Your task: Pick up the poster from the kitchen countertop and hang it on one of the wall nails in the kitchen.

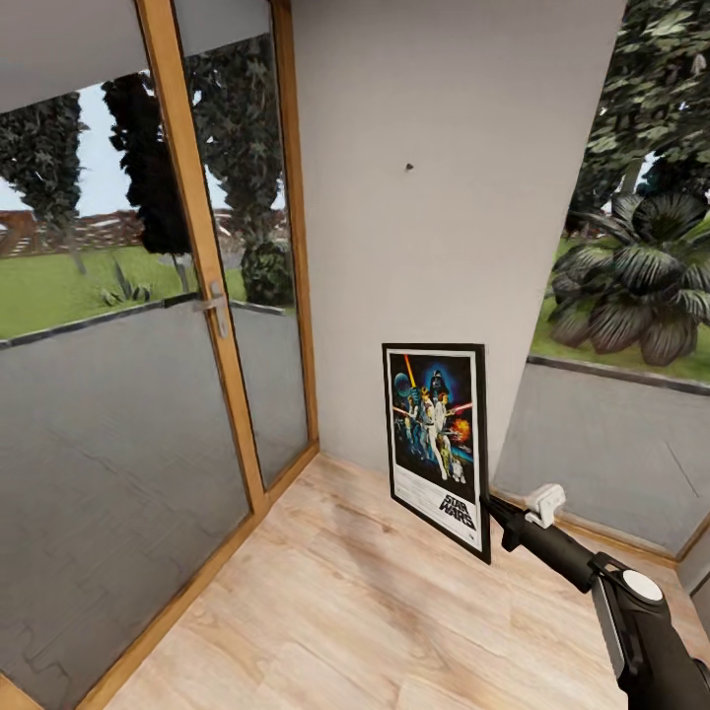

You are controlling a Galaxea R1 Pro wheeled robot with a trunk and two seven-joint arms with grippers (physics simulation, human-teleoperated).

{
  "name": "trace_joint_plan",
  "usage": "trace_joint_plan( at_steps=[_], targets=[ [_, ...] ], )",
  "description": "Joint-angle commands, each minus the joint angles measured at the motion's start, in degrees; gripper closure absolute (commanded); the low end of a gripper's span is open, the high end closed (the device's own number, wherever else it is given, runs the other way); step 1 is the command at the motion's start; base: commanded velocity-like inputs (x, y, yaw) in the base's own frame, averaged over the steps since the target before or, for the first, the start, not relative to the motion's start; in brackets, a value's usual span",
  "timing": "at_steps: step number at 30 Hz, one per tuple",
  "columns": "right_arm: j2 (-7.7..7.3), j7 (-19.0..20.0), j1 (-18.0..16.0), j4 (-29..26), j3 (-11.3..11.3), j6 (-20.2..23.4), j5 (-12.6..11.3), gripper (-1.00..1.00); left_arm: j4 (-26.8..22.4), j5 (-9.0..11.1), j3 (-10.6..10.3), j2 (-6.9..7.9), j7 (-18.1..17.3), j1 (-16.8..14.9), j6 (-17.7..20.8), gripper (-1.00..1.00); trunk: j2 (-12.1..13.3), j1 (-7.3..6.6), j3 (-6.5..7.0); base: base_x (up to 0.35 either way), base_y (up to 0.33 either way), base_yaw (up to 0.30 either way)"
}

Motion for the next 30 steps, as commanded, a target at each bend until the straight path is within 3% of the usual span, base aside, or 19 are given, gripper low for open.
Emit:
trace_joint_plan(
  at_steps=[1,30],
  targets=[
    [0.04,0.53,-0.08,-0.09,-0.16,0.29,0.27,1.00,-0.05,0.33,-0.52,0.03,-0.10,-0.05,-0.25,-1.00,-0.13,0.06,-0.13,0.218,0.307,-0.090],
    [0.04,0.53,-0.08,-0.08,-0.16,0.29,0.27,1.00,-0.15,0.04,-0.46,0.02,-0.19,-0.03,-0.33,-1.00,-0.13,0.06,0.53,0.219,0.306,-0.288]
  ],
)
